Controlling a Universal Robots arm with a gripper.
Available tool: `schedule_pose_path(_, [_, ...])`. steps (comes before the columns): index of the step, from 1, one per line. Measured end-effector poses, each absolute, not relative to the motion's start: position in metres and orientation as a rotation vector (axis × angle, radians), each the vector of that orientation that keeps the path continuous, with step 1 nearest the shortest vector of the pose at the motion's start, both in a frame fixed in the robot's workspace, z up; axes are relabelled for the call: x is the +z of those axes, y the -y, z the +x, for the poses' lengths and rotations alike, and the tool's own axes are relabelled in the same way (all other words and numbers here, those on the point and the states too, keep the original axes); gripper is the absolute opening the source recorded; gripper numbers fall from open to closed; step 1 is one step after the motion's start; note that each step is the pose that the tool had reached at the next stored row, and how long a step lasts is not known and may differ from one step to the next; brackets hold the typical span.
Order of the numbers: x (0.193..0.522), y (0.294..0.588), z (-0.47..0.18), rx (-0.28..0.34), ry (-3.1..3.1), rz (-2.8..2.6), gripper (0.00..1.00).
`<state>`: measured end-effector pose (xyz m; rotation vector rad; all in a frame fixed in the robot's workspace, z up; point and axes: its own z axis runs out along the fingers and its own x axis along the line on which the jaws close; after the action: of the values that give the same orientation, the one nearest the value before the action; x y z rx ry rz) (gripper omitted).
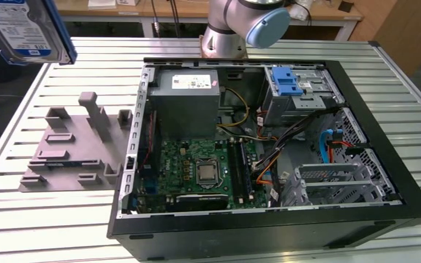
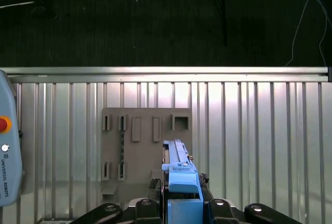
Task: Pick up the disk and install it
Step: 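Pick up the disk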
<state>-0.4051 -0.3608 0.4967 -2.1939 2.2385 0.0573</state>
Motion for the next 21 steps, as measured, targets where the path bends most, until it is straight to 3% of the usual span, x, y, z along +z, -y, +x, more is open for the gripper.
schedule_pose_path(21, [0.4967, 0.3608, -0.3973, 0.057, -2.239, -2.194, 0.36])
